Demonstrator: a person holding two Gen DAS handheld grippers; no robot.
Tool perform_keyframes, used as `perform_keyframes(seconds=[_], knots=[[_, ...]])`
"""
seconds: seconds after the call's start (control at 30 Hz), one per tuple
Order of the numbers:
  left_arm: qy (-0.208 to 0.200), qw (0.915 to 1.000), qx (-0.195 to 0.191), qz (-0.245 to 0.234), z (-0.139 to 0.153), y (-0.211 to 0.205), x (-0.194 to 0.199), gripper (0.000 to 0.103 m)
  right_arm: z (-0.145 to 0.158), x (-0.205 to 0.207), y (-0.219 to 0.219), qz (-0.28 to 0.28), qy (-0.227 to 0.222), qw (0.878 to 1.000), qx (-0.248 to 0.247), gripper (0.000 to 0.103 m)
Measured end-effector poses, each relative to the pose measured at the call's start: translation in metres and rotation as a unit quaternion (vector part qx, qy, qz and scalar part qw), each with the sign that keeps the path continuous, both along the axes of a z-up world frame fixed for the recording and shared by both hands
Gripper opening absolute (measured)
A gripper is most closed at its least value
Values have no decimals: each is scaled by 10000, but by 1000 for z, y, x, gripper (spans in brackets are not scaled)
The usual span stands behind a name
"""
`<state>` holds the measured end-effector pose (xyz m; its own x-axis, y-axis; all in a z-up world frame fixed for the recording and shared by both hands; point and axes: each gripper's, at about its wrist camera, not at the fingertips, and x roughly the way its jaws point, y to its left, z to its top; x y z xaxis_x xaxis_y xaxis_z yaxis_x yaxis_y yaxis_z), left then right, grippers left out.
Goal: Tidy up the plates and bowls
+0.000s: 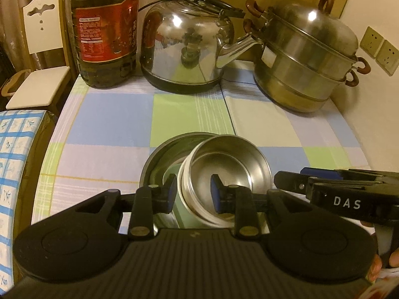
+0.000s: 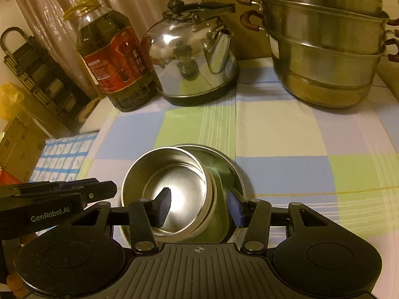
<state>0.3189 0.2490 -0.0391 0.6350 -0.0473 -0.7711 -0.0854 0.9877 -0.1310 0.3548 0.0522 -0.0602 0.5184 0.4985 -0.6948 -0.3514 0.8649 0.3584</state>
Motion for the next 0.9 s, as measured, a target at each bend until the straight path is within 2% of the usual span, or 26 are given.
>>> perform_keyframes(seconds=[0.27, 0.47, 0.9], knots=[[-97, 9999, 74, 105, 8, -15, -46, 26, 12, -43, -14, 19, -387, 9992, 51, 50], [-100, 9997, 147, 191, 9, -43, -84, 26, 10, -80, -38, 105, -388, 9992, 81, 50], [-170, 9997, 121, 144, 12, -152, -176, 26, 0, -171, -130, 107, -274, 9995, -67, 50]])
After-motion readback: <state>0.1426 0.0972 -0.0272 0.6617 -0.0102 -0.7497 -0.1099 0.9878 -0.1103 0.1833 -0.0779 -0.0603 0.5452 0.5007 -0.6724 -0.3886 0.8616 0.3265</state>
